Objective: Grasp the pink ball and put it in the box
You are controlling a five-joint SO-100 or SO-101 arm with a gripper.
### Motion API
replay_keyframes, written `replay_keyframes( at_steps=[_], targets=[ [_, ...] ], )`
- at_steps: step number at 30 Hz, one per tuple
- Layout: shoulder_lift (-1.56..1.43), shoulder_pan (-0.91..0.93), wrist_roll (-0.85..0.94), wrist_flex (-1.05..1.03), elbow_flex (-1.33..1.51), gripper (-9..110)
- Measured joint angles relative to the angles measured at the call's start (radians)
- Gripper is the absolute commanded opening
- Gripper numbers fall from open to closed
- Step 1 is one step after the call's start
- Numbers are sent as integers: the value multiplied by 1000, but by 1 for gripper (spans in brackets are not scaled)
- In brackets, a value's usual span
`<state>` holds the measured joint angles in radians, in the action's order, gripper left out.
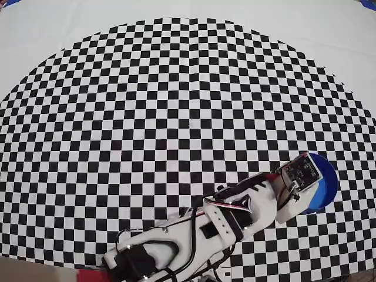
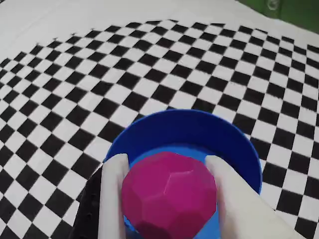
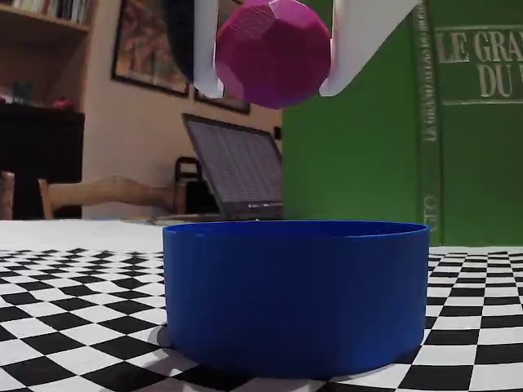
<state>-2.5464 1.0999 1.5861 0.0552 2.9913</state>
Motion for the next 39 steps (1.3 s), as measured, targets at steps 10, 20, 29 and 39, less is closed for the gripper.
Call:
replay_keyframes(
  at_steps=[10,20,29,39],
  targets=[
    [137,0,0,66,-46,0],
    [241,0,0,69,-106,0],
    [339,9,0,69,-169,0],
    [446,18,0,69,-244,0]
  ],
)
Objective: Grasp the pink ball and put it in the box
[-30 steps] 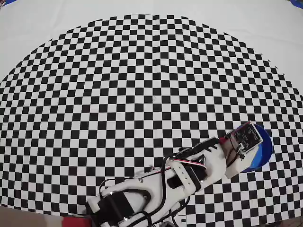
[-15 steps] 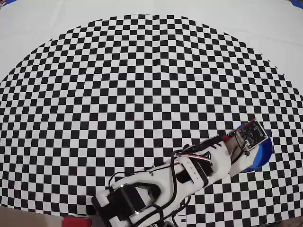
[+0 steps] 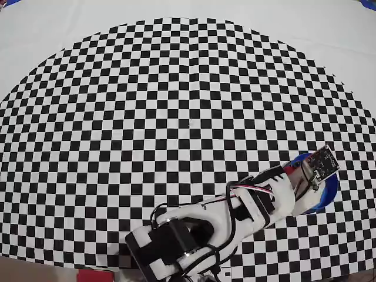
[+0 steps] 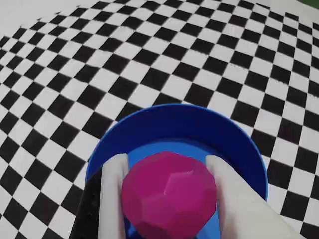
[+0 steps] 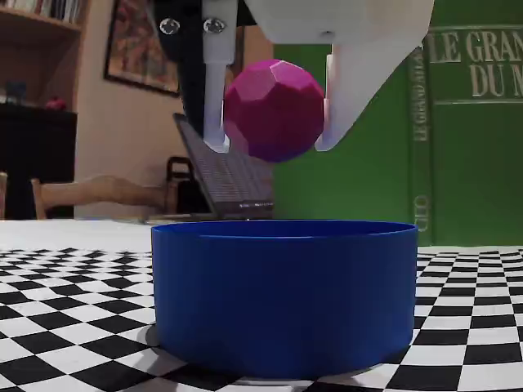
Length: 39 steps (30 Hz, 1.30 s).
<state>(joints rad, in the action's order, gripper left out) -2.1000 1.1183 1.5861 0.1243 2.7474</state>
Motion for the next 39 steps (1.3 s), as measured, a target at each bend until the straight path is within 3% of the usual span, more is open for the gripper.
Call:
replay_keyframes(
  at_steps=[39],
  targets=[
    [222,6,0,6,-158,0]
  ],
)
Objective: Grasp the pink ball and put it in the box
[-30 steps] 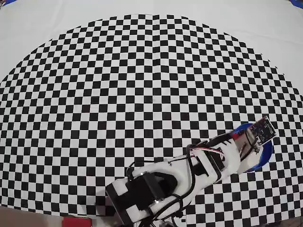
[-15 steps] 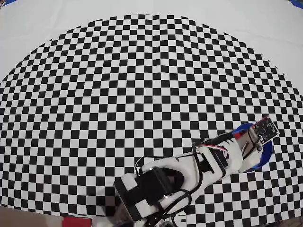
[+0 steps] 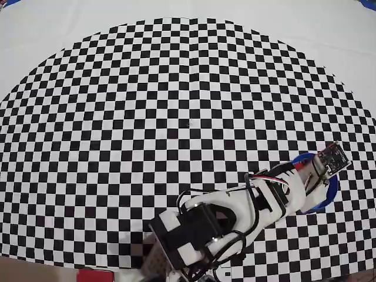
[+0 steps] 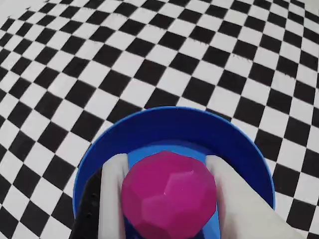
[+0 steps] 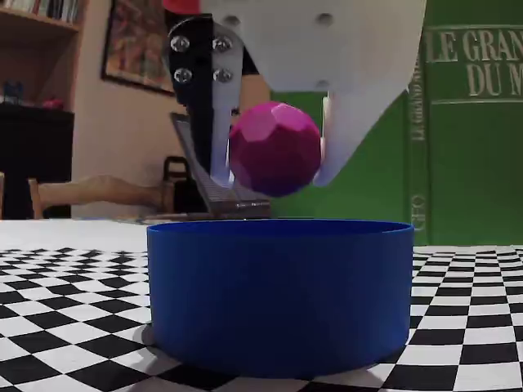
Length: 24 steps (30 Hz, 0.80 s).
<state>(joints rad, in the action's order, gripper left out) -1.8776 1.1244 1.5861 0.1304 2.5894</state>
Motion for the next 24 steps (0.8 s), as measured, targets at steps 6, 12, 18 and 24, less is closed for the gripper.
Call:
replay_keyframes(
  at_steps=[6,12,18,24],
  targets=[
    [18,0,0,14,-3,0],
    [46,0,0,14,-6,0],
    [55,0,0,14,-6,0],
    [60,0,0,14,-6,0]
  ],
)
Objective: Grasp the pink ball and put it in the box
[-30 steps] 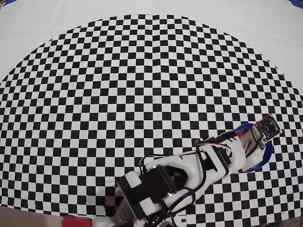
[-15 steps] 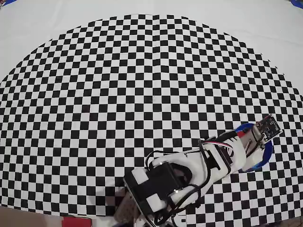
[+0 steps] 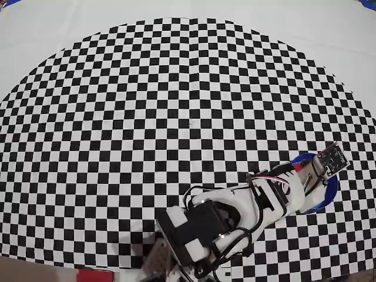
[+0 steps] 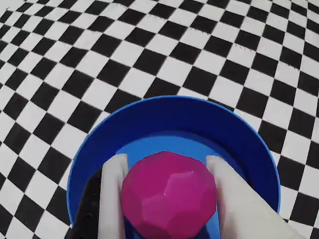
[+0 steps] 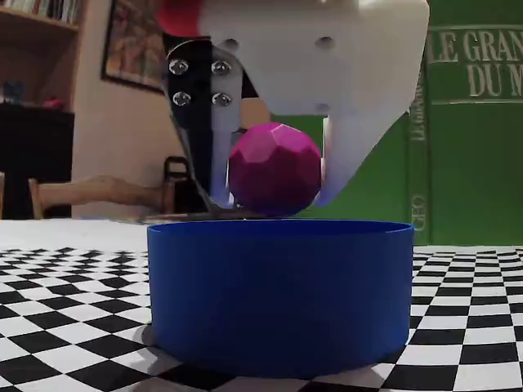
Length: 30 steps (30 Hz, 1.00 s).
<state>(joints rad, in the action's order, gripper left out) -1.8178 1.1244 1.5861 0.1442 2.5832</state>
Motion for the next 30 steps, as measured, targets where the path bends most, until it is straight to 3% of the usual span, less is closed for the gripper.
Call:
replay_keyframes(
  at_steps=[19,25,30],
  targets=[
    [5,0,0,0,0,1],
    [5,0,0,0,0,28],
    [5,0,0,0,0,30]
  ],
)
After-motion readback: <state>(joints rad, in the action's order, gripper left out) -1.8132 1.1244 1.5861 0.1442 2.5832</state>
